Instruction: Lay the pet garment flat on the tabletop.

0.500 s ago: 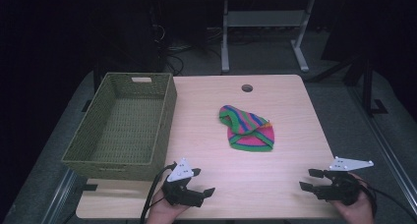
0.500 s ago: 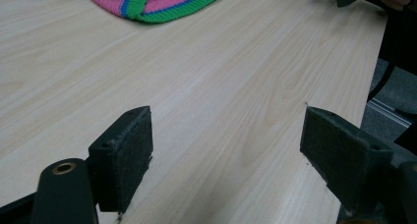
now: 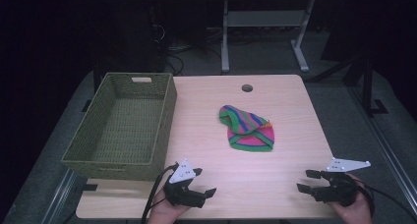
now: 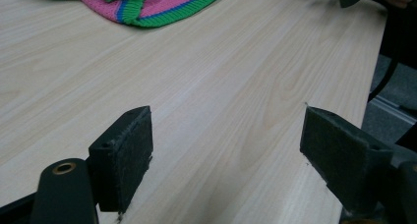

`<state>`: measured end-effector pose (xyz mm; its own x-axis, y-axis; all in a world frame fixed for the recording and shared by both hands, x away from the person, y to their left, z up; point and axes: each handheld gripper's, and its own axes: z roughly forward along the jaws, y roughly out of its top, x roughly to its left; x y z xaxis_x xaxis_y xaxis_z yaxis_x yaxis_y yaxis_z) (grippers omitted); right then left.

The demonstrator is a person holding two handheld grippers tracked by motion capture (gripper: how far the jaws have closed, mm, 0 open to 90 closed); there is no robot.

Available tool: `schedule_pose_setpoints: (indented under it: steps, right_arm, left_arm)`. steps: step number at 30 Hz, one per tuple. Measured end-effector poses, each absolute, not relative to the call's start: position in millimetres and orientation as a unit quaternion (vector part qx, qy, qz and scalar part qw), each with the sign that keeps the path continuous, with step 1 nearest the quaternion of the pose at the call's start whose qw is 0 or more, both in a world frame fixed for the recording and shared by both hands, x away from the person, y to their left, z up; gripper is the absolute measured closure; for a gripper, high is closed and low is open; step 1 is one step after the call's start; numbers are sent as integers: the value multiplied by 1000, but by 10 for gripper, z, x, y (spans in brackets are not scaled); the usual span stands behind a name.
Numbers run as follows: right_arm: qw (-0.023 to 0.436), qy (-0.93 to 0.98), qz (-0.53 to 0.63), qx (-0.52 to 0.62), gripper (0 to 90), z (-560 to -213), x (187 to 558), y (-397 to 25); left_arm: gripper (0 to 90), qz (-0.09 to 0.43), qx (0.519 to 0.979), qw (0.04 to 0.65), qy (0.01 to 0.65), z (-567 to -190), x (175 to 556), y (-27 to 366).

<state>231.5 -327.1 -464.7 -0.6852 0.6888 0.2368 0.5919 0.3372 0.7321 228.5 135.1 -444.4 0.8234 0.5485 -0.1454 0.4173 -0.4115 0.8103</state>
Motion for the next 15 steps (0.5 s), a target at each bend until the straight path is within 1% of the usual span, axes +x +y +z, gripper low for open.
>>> schedule_pose_setpoints:
  steps: [2,7,15]
  right_arm:
    - [56,815,419,395,284,-4643,2325,-3246]
    - [57,818,418,391,283,-4639,2319,-3199]
    - [51,818,420,391,283,-4653,2361,-3156]
  left_arm:
    - [199,64,833,465,294,-4445,2285,1360]
    - [199,70,842,453,285,-4452,2288,1369]
    - [198,64,843,448,291,-4472,2330,1391]
